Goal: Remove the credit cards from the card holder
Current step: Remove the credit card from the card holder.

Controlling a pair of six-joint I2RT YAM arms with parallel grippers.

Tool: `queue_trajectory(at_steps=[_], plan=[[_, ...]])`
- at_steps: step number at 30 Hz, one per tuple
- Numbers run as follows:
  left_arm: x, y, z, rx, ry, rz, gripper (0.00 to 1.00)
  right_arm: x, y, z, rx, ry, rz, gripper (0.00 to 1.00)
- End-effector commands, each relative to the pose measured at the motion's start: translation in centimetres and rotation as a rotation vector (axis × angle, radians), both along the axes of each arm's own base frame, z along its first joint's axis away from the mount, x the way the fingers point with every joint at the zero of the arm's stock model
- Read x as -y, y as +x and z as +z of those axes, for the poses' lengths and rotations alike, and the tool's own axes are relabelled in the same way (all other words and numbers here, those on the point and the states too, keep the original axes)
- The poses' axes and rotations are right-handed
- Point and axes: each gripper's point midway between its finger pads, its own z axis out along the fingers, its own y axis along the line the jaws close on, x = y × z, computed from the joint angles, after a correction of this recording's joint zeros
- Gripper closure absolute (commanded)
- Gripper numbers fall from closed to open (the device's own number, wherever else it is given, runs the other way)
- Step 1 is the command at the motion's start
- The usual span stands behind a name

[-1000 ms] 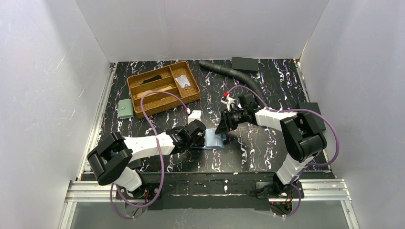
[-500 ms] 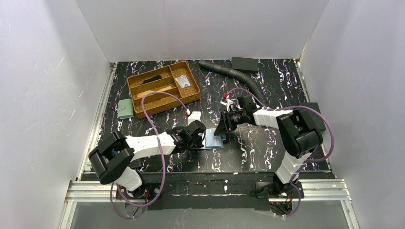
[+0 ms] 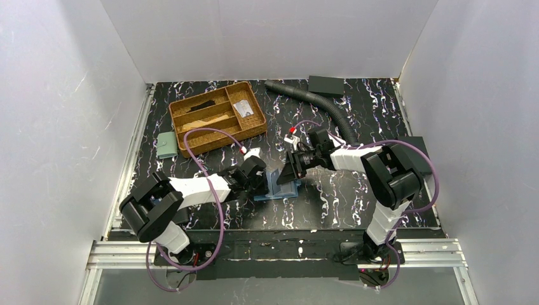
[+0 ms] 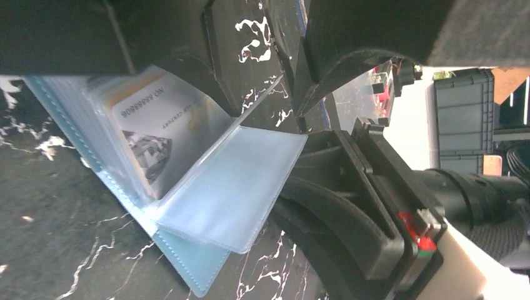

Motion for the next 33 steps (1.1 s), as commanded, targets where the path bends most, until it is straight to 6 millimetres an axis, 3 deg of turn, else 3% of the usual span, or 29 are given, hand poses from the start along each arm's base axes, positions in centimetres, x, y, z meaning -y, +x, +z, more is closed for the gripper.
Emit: queue_trajectory(at_steps=[1, 13, 16, 23, 33], plan=[[-0.4, -1.2, -0.3, -0.068, -0.070, -0.001, 0.87, -0.6, -0.8, 0.2, 0.038, 0.030, 0.064, 0.55], [0.7, -1.8, -0.2, -0.138, -0.188, -0.028, 0.81, 0.1, -0.8, -1.8, 0.099, -0.062, 0.108, 0.55], [0.7, -1.7, -0.1, -0.141, -0.203, -0.024, 0.81, 0.0, -1.0, -1.7, 0.104, -0.053, 0.121, 0.56], [0.5, -1.6, 0.2, -0.142, -0.220, -0.008, 0.79, -0.5, -1.7, -1.3, 0.109, -0.038, 0.160, 0.67], [-0.5, -1.6, -0.1, -0.146, -0.219, 0.020, 0.78, -0.5, -1.5, 0.5, 0.183, -0.017, 0.184, 0.59]])
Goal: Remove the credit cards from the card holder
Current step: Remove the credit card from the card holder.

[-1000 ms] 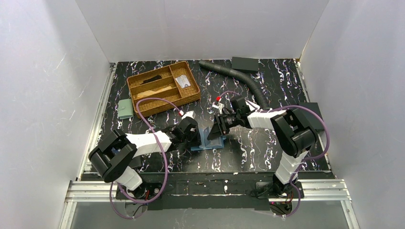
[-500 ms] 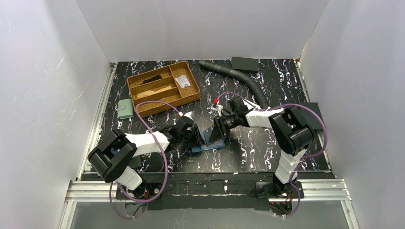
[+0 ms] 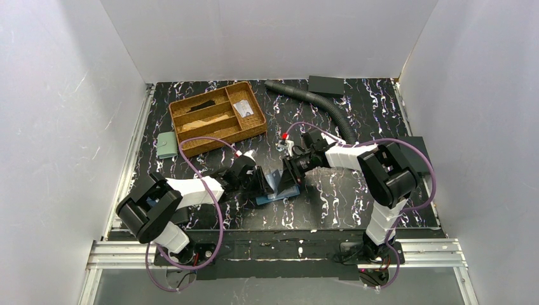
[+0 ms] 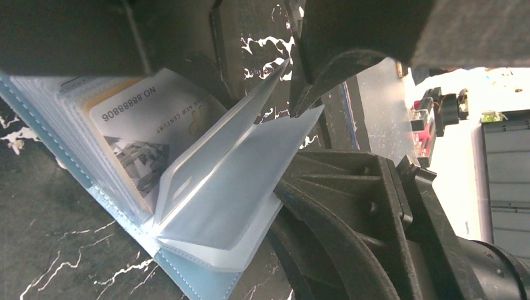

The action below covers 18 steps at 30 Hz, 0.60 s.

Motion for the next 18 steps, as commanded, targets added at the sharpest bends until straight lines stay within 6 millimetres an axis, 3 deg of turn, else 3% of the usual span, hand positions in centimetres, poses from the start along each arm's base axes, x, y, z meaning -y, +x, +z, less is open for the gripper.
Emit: queue_trajectory(at_steps=[1, 7, 11, 18], plan=[[-1.2, -0.5, -0.4, -0.015, 0.014, 0.015, 0.78, -0.5, 0.9, 2.1, 0.112, 0.031, 0.021, 0.59], [-1.3, -0.6, 0.8, 0.004, -0.023, 0.017, 0.66, 0.2, 2.5, 0.2, 0.206, -0.100, -0.050, 0.66], [-1.4, -0.5, 1.8, 0.014, -0.055, 0.028, 0.60, -0.8, 2.0, 0.4, 0.266, -0.123, -0.035, 0.67], [-2.3, -0.9, 2.8, 0.027, -0.092, 0.056, 0.49, -1.0, 2.3, 0.4, 0.311, -0.141, -0.050, 0.78]])
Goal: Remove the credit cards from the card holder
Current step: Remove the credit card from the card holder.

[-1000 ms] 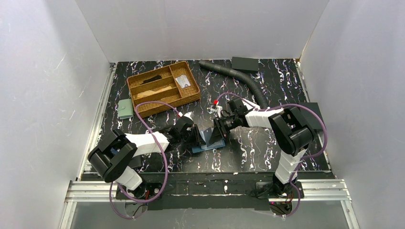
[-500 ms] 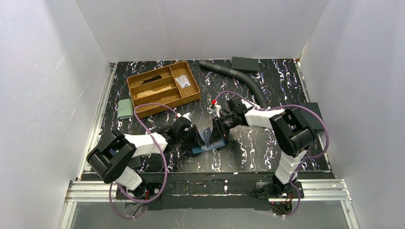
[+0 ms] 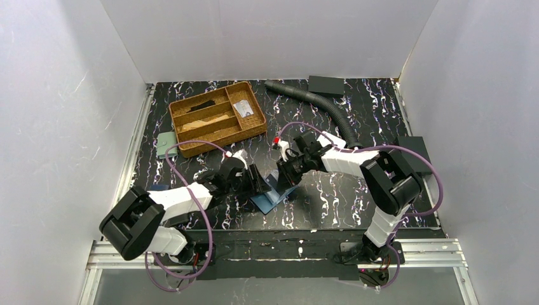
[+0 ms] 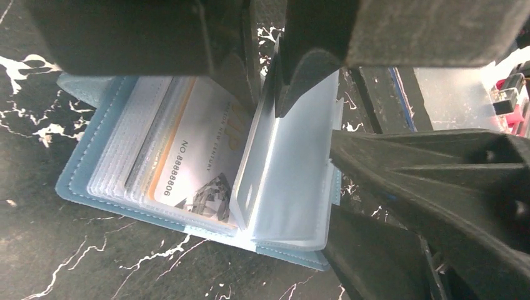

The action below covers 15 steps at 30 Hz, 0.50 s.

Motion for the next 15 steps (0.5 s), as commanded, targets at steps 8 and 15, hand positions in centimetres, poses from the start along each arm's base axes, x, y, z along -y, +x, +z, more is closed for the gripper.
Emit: queue_trajectory(at_steps=[8, 15], plan=[[-0.4, -0.3, 2.2, 0.030, -0.066, 0.017, 0.35, -0.6, 1.6, 1.6, 0.135, 0.012, -0.017, 0.74], [-0.4, -0.3, 2.3, 0.021, -0.088, 0.040, 0.27, -0.9, 1.2, 1.2, 0.186, -0.009, 0.022, 0.74]])
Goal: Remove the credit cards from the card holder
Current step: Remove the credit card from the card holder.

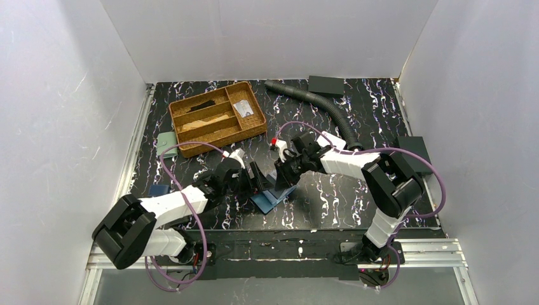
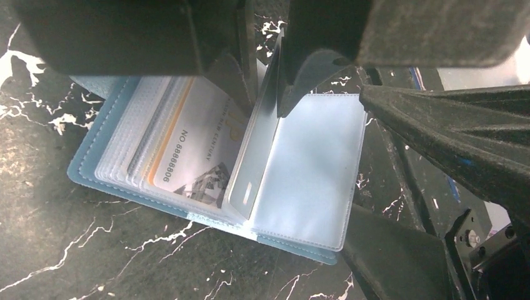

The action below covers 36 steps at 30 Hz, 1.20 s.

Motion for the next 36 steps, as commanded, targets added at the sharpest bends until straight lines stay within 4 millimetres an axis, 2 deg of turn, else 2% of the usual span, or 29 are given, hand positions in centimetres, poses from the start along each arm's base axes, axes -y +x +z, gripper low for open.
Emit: queue_trajectory(at_steps=[1, 4, 9, 14, 16, 23, 28, 31, 33, 36], plan=[[-0.4, -0.1, 0.1, -0.005, -0.015, 0.022, 0.28, -0.5, 1.0, 1.0, 0.109, 0.004, 0.009, 0.74], [-0.9, -0.3, -1.0, -0.033, 0.003, 0.044, 0.34, -0.3, 1.5, 0.9, 0.127, -0.012, -0.007, 0.77], [-1.8, -0.5, -2.8, -0.073, 0.046, 0.061, 0.62, -0.1, 2.0, 1.3, 0.156, -0.022, -0.027, 0.88], [-3.3, 0.0, -4.2, -0.092, 0.109, 0.068, 0.82, 0.5, 2.9, 2.2, 0.194, -0.017, -0.067, 0.94], [-3.5, 0.3, -4.3, -0.087, 0.129, 0.059, 0.86, 0.9, 3.4, 2.4, 0.200, -0.016, -0.094, 0.95], [-3.1, 1.6, -4.7, -0.106, 0.160, -0.032, 0.87, 1.7, 4.1, 1.5, 0.174, -0.039, -0.141, 0.94], [-2.9, 1.9, -4.7, -0.108, 0.155, -0.069, 0.79, 1.8, 4.1, 1.3, 0.152, -0.034, -0.135, 0.93], [-3.0, 1.9, -3.7, -0.077, 0.143, -0.069, 0.70, 1.7, 4.0, 1.3, 0.119, -0.019, -0.145, 0.92], [-3.0, 1.9, -2.4, -0.041, 0.125, -0.065, 0.67, 1.7, 3.9, 1.3, 0.097, -0.010, -0.148, 0.92], [-2.7, 2.1, 0.8, 0.039, 0.064, -0.072, 0.63, 1.7, 3.8, 1.2, 0.074, -0.002, -0.147, 0.92]])
